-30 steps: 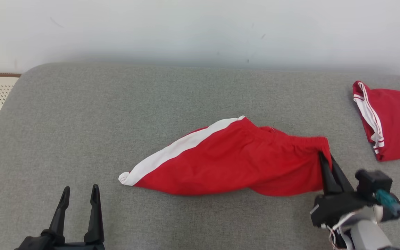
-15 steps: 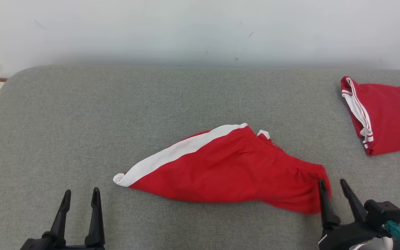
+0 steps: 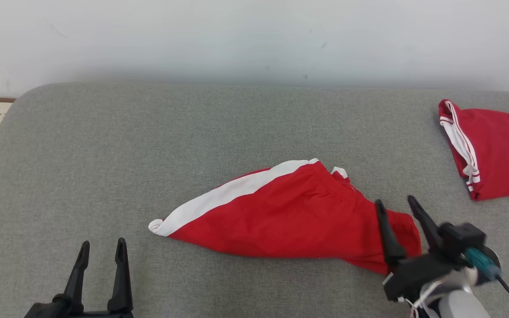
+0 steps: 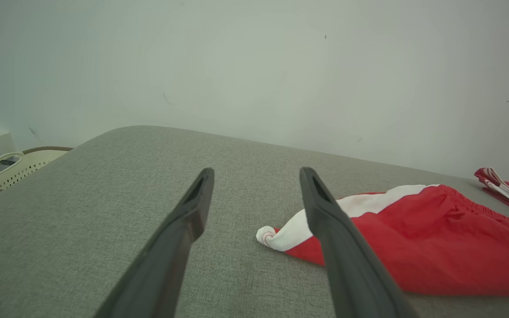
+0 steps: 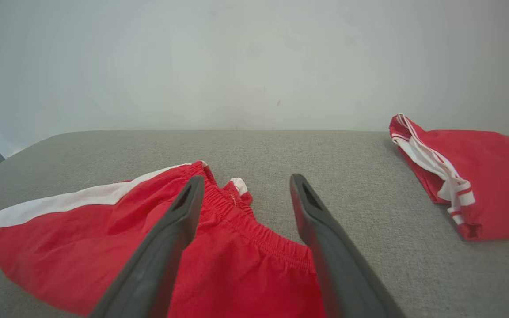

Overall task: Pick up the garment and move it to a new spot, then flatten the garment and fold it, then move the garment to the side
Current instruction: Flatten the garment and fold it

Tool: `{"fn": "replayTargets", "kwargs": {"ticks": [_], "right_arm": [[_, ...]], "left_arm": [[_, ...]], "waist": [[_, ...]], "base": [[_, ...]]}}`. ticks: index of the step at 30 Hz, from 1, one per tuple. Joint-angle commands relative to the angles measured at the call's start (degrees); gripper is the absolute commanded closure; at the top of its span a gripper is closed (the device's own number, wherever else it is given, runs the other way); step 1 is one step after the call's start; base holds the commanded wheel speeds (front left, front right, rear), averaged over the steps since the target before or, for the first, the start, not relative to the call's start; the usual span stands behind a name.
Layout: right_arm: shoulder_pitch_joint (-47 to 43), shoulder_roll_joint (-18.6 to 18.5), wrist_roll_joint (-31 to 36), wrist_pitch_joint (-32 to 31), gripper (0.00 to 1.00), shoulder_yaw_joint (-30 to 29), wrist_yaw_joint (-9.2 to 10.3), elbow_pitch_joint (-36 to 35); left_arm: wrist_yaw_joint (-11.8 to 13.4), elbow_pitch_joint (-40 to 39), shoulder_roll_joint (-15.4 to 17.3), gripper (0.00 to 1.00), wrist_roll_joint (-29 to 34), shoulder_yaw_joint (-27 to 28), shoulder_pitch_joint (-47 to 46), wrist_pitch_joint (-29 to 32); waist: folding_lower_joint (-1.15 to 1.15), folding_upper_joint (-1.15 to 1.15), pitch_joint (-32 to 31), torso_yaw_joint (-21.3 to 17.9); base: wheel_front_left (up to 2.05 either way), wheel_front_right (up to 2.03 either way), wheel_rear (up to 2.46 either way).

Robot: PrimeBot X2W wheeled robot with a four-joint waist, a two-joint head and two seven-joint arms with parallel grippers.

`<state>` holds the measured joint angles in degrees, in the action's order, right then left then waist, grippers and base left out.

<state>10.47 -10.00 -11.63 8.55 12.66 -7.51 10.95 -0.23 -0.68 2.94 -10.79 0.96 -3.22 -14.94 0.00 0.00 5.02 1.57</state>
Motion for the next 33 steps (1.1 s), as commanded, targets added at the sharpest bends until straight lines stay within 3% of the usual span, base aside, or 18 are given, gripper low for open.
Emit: {"fn": "replayTargets", "kwargs": {"ticks": [1, 14, 32, 33], "right_arm": [[1.7, -0.4, 0.0, -0.9, 0.00, 1.4, 0.04, 0.9], [24.0, -1.9, -7.4, -9.1, 0.00, 11.3, 0.04, 24.0], [39.1, -2.4, -15.3, -16.7, 0.00, 19.6, 0.04, 47.3], [39.4, -2.3, -15.5, -16.9, 0.59, 20.1, 0.04, 48.0]], "left_arm": [[0.2, 0.0, 0.0, 0.00, 0.0, 0.1, 0.2, -0.3], [0.7, 1.1, 0.0, 0.00, -0.7, -2.8, -1.7, -0.3], [1.1, 1.7, 0.0, 0.00, -2.7, -4.8, -3.4, -0.3], [1.2, 1.7, 0.0, 0.00, -2.7, -4.8, -3.4, -0.3]], "waist": [[0.00, 0.00, 0.1, 0.2], [0.00, 0.00, 1.3, 5.3], [0.00, 0.00, 3.4, 10.8], [0.00, 0.00, 3.5, 10.8]], "base": [[0.00, 0.00, 0.00], [0.00, 0.00, 0.00], [0.00, 0.00, 0.00], [0.00, 0.00, 0.00]]}}
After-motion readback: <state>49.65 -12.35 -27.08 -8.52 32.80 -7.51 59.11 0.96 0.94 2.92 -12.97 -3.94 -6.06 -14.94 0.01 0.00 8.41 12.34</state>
